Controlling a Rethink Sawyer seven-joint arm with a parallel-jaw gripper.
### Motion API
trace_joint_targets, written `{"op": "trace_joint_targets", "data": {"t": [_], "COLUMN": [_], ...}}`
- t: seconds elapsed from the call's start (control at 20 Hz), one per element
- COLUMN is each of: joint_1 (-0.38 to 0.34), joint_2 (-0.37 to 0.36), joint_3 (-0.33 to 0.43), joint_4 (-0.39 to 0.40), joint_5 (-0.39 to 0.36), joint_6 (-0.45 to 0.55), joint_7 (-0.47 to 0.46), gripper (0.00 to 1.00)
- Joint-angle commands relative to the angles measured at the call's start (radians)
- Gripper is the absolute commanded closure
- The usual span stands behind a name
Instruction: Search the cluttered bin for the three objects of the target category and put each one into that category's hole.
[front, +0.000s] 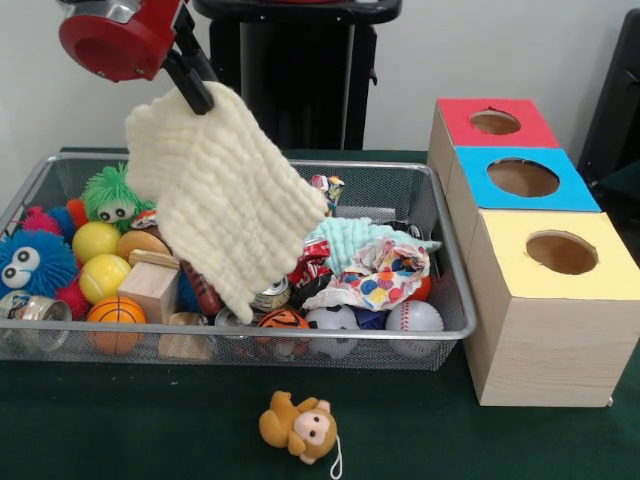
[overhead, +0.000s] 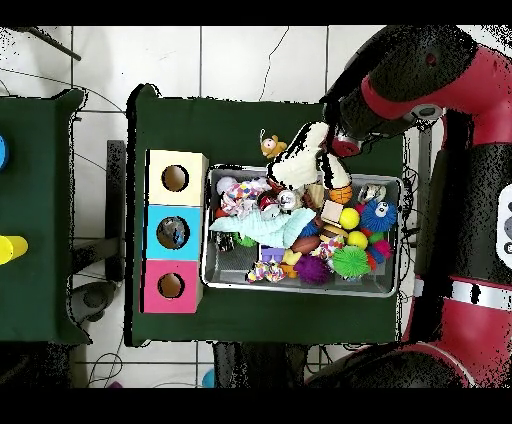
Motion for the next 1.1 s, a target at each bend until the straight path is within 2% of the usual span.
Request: {"op": "trace_joint_targets", "data": {"t": [0.05,0.45,0.7,0.95,1.1], "joint_1": [0.007,0.009,0.012,0.012,0.012], "joint_2": [0.018,0.021,0.046,0.070,0.105], "joint_3": [-0.048,-0.049,-0.028,-0.004,0.022], "joint_4": [0.011,-0.056,-0.102,-0.166,-0.235], "joint_5": [-0.061,-0.120,-0.163,-0.240,-0.321], "joint_6": [0.027,0.241,0.282,0.345,0.392], "joint_7": [-0.007,-0.077,-0.101,-0.160,-0.232], "gripper": [1.00,1.00,1.00,1.00,1.00]}}
